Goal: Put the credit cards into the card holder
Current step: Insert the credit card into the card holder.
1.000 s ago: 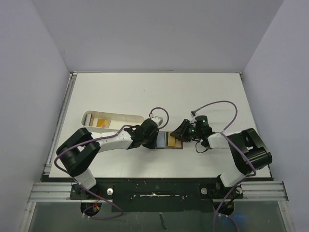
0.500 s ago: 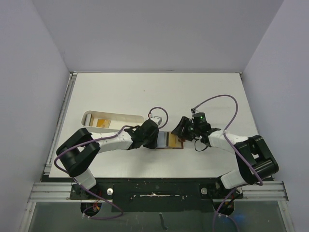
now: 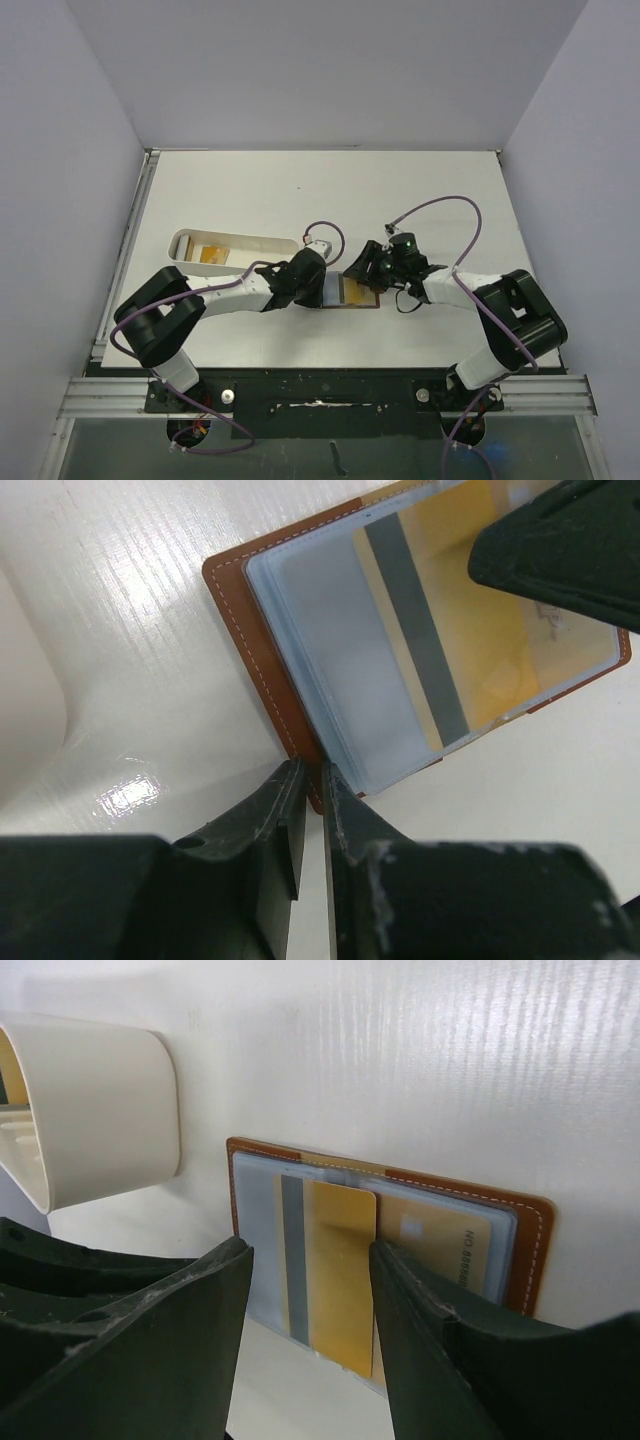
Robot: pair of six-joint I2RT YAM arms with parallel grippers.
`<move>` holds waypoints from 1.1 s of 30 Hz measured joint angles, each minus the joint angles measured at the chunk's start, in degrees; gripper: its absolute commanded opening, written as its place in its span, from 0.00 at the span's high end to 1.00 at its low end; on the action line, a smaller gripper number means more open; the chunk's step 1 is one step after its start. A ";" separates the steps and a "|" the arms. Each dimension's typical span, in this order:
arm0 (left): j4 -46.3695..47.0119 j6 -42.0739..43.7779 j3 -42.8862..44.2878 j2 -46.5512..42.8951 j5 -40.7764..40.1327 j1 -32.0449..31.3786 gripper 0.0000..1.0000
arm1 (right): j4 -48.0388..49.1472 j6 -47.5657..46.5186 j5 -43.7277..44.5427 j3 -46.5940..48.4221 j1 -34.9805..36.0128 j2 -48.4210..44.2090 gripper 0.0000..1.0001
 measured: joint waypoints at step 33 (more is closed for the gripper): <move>0.17 0.02 0.00 0.11 -0.07 0.04 0.90 | 21.81 13.42 -8.81 -7.52 0.55 5.68 0.58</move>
